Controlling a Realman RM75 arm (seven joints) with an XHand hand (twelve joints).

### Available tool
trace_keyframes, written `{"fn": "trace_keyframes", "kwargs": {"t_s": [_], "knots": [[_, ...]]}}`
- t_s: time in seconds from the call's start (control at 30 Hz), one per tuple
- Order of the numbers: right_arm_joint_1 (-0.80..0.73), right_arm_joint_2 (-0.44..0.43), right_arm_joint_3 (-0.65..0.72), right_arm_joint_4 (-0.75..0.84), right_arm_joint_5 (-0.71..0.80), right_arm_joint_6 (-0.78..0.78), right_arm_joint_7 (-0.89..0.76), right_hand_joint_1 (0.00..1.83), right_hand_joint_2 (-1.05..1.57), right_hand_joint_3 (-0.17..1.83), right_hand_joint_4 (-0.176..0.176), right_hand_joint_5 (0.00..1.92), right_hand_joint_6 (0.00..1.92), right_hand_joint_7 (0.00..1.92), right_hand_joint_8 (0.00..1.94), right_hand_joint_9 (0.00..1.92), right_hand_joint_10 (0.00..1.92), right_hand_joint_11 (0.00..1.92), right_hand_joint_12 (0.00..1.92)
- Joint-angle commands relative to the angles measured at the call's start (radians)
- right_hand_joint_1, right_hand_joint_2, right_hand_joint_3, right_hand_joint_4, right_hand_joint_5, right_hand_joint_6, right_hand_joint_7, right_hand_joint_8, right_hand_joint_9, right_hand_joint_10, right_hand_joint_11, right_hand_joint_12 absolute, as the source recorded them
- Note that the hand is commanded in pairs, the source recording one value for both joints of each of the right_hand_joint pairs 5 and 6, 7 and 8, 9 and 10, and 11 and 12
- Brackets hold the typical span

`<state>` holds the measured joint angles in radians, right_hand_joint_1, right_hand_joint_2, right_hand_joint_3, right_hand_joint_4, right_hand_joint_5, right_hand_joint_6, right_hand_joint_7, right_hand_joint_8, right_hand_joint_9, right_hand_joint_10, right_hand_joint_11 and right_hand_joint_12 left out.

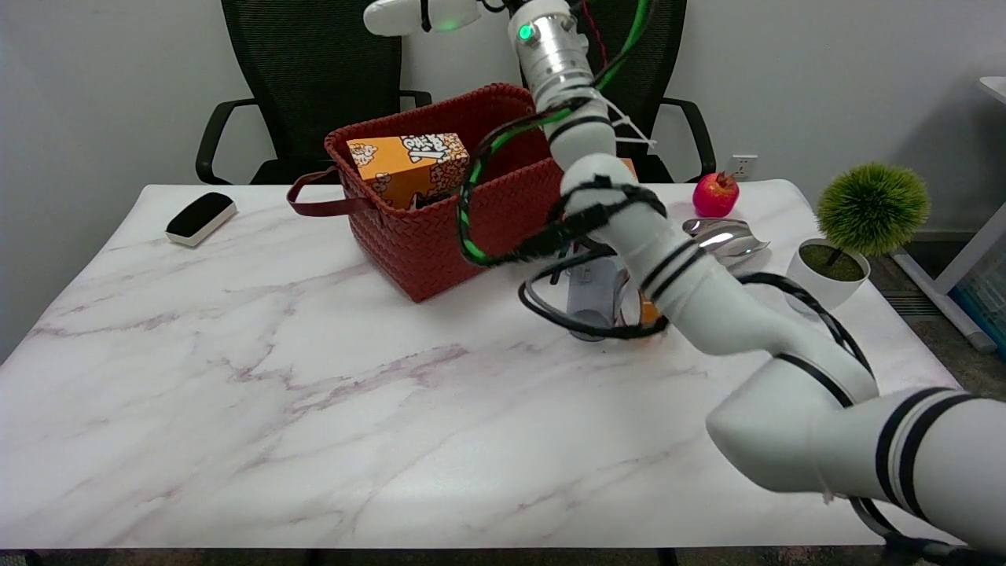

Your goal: Place the popcorn box into the brown storage basket.

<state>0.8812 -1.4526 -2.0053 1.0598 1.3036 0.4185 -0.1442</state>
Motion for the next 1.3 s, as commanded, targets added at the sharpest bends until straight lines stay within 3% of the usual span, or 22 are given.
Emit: {"fn": "trace_keyframes", "kwargs": {"t_s": [0.03,0.2,0.47,0.83,1.3], "knots": [[-0.494,0.18,-0.077,0.665,0.119,0.16,-0.007,0.88,0.04,-0.04,0.0,0.0,0.0,0.0,0.0,0.0,0.0,0.0,0.0],[-0.647,0.188,-0.114,0.753,0.085,0.203,-0.007,0.86,0.12,-0.06,0.0,0.0,0.0,0.0,0.0,0.0,0.0,0.0,0.0],[-0.787,0.18,-0.194,0.756,-0.02,0.347,0.0,0.84,0.2,-0.07,0.0,0.0,0.0,0.0,0.0,0.0,0.0,0.0,0.0],[-0.809,0.164,-0.3,0.771,-0.077,0.364,0.004,0.8,0.29,-0.08,0.0,0.0,0.0,0.0,0.0,0.0,0.0,0.0,0.0],[-0.842,0.158,-0.298,0.745,-0.081,0.398,0.132,0.78,0.39,-0.12,0.0,0.0,0.0,0.0,0.0,0.0,0.0,0.0,0.0]]}}
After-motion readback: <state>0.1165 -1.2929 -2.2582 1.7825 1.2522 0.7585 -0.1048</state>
